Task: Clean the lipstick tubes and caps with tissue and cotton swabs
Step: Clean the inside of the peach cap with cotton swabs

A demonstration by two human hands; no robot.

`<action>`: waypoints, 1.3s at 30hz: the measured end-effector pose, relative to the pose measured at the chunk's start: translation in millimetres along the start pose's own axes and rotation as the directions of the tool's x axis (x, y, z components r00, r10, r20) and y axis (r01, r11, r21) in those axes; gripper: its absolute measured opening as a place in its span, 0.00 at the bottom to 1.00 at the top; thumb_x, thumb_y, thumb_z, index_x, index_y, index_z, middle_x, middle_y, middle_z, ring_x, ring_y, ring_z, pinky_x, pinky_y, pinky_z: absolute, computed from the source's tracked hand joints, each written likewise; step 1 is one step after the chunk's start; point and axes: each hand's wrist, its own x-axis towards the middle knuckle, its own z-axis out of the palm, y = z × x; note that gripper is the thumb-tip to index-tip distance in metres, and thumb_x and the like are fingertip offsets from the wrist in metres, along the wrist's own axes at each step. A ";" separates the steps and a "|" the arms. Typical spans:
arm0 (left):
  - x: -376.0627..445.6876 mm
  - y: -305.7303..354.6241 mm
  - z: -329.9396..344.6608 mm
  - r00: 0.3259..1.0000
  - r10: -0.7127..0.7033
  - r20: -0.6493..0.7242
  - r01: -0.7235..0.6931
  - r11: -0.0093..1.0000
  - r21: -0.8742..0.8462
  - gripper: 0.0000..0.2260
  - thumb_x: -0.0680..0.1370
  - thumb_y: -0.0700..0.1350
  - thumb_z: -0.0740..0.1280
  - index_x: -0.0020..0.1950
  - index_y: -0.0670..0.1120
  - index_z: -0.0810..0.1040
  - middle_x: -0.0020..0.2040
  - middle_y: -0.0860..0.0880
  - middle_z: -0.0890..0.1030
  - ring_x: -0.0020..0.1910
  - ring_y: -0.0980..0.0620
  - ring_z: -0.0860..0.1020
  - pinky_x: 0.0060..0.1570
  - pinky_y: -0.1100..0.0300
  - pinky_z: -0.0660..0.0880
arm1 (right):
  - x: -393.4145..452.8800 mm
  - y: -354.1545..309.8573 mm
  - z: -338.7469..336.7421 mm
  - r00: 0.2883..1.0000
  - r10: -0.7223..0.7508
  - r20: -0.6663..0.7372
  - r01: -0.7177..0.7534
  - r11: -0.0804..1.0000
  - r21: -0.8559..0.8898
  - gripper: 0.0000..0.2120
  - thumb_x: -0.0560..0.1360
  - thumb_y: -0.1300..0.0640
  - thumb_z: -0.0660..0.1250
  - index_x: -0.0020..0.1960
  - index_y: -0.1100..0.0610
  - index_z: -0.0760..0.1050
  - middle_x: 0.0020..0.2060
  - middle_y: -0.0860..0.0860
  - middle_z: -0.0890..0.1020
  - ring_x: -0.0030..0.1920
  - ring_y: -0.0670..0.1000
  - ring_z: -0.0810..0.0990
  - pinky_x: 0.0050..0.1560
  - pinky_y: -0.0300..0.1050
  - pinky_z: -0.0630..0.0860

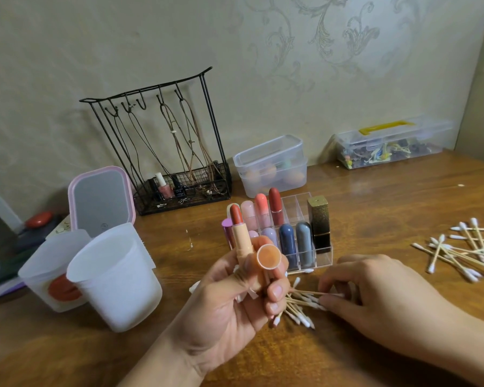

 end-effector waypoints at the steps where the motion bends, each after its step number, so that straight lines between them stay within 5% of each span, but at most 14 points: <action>1: 0.3 -0.7 -0.1 1.000 0.001 -0.005 -0.001 1.000 -0.004 0.10 0.82 0.36 0.58 0.62 0.39 0.72 0.49 0.40 0.75 0.43 0.48 0.75 0.42 0.58 0.72 | 0.1 -0.1 -0.1 1.000 -0.005 0.000 0.005 1.000 -0.001 0.09 0.75 0.36 0.64 0.52 0.37 0.77 0.42 0.35 0.74 0.43 0.39 0.74 0.43 0.34 0.74; 22: -1.5 -3.4 1.7 0.992 -0.023 -0.123 0.022 1.000 -0.011 0.10 0.80 0.38 0.62 0.61 0.41 0.76 0.46 0.40 0.76 0.40 0.49 0.76 0.40 0.58 0.73 | 0.1 -0.3 0.8 0.997 -0.064 0.038 0.062 0.997 0.039 0.12 0.74 0.36 0.64 0.55 0.36 0.76 0.47 0.34 0.77 0.47 0.40 0.76 0.48 0.36 0.76; 27: -1.3 -4.5 4.8 0.977 -0.002 -0.213 0.011 0.999 0.041 0.10 0.78 0.39 0.65 0.59 0.42 0.78 0.45 0.41 0.77 0.40 0.47 0.76 0.40 0.57 0.72 | -0.8 2.9 2.3 0.973 -0.149 -0.175 0.168 0.980 0.103 0.13 0.73 0.34 0.62 0.50 0.39 0.78 0.39 0.36 0.76 0.39 0.40 0.76 0.36 0.35 0.74; 30: -0.7 -10.2 5.0 0.958 0.060 -0.279 -0.042 0.997 0.068 0.15 0.71 0.43 0.74 0.57 0.44 0.79 0.45 0.43 0.78 0.42 0.47 0.76 0.42 0.54 0.72 | -7.2 -8.8 -3.1 0.855 -0.273 -0.441 0.403 0.885 0.232 0.09 0.75 0.42 0.67 0.45 0.46 0.81 0.33 0.38 0.73 0.30 0.38 0.71 0.31 0.31 0.69; 32: 0.3 -14.9 10.3 0.957 0.094 -0.275 -0.078 0.995 0.069 0.18 0.68 0.46 0.77 0.55 0.43 0.80 0.45 0.43 0.78 0.43 0.47 0.76 0.40 0.55 0.73 | -10.0 -18.6 2.4 0.820 -0.297 -0.490 0.460 0.850 0.255 0.08 0.74 0.44 0.70 0.42 0.47 0.82 0.31 0.38 0.73 0.29 0.37 0.70 0.32 0.28 0.67; 35: 1.4 -21.1 16.6 0.981 0.096 -0.169 -0.096 0.995 0.005 0.13 0.72 0.45 0.75 0.52 0.40 0.81 0.46 0.43 0.80 0.46 0.47 0.79 0.40 0.56 0.77 | -8.4 -28.1 8.9 0.939 -0.094 -0.331 0.245 0.859 0.450 0.14 0.69 0.34 0.70 0.40 0.44 0.82 0.27 0.39 0.77 0.26 0.40 0.73 0.29 0.29 0.67; 37: 2.7 -24.8 18.9 0.990 0.092 -0.106 -0.093 0.996 -0.001 0.11 0.77 0.45 0.68 0.54 0.39 0.80 0.49 0.44 0.81 0.51 0.45 0.80 0.50 0.53 0.77 | -2.4 -29.6 10.2 0.989 -0.003 -0.148 0.104 0.726 0.680 0.16 0.68 0.35 0.72 0.41 0.47 0.83 0.29 0.44 0.82 0.27 0.40 0.74 0.32 0.34 0.71; 39: 4.4 -28.4 16.2 0.984 0.115 -0.139 -0.108 0.993 0.051 0.13 0.74 0.48 0.73 0.54 0.41 0.81 0.48 0.44 0.81 0.50 0.44 0.80 0.51 0.50 0.76 | 3.4 -28.5 9.9 1.000 0.005 0.006 -0.007 0.556 0.831 0.13 0.65 0.42 0.75 0.42 0.50 0.84 0.32 0.51 0.84 0.28 0.46 0.77 0.32 0.42 0.74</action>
